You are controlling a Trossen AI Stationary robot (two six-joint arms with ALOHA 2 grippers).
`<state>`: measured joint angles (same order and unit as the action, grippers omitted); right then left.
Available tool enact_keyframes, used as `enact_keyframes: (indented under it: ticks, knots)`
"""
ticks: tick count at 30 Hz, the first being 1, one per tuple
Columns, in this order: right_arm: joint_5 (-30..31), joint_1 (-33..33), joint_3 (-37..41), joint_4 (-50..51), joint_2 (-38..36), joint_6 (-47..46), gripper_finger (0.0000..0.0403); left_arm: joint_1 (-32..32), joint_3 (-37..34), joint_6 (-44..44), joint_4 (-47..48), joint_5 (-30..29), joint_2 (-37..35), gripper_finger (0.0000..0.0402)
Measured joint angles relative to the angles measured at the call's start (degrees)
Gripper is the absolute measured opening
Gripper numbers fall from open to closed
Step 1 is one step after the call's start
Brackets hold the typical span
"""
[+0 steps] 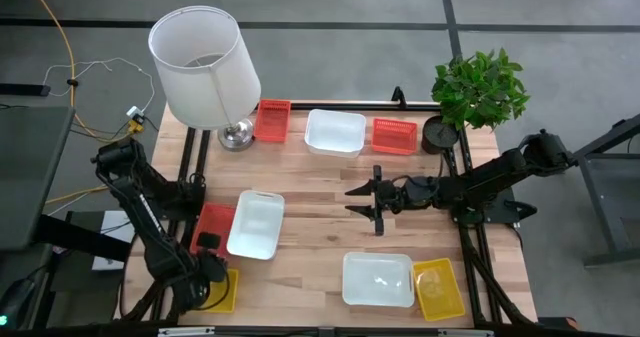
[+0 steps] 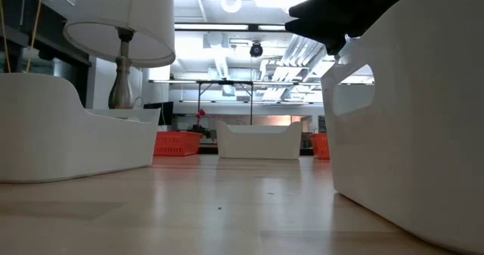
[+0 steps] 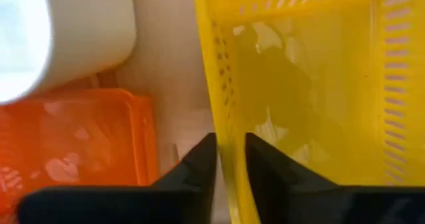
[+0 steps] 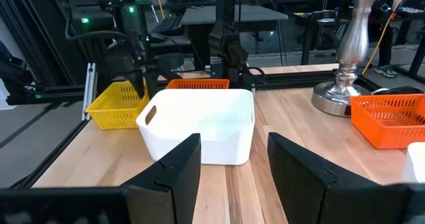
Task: Stack baskets by color
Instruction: Stack the left yellow bin on the right stacked yellow bins
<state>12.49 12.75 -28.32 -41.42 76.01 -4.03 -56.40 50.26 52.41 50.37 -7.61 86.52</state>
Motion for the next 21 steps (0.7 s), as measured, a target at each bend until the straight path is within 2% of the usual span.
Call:
enact_keyframes:
  ticks: [3, 6, 10, 14, 17, 19, 21]
  knots:
    - [0.00, 0.00, 0.00, 0.10, 0.00, 0.00, 0.0161, 1.05, 0.02, 0.15, -0.12, 2.83, -0.04, 0.0011]
    - [0.00, 0.00, 0.00, 0.12, 0.00, 0.00, 0.0161, 1.84, 1.39, -0.26, 1.10, 5.04, -0.06, 0.0011]
    - [0.00, 0.00, 0.00, 0.10, 0.00, 0.00, 0.0161, 2.52, 7.43, -1.43, 7.74, 5.45, -1.31, 0.0003]
    - [0.00, 0.00, 0.00, -0.19, 0.00, -1.24, 0.0161, 2.58, 16.54, -2.31, 16.69, -2.29, -3.95, 0.0002]
    - [-0.02, 0.00, 0.00, -2.81, 0.00, -6.24, 0.0161, 3.66, 23.02, -2.73, 24.71, -13.60, -5.21, 0.0001]
    - [0.02, 0.00, -0.05, -4.05, 0.00, -9.45, 0.0161, 6.14, 26.34, -4.93, 29.24, -19.72, -5.41, 0.0001]
    - [0.43, 0.12, -1.03, -3.31, 0.00, -11.78, 0.0161, 10.49, 28.04, -9.05, 31.24, -23.45, -5.42, 0.0001]
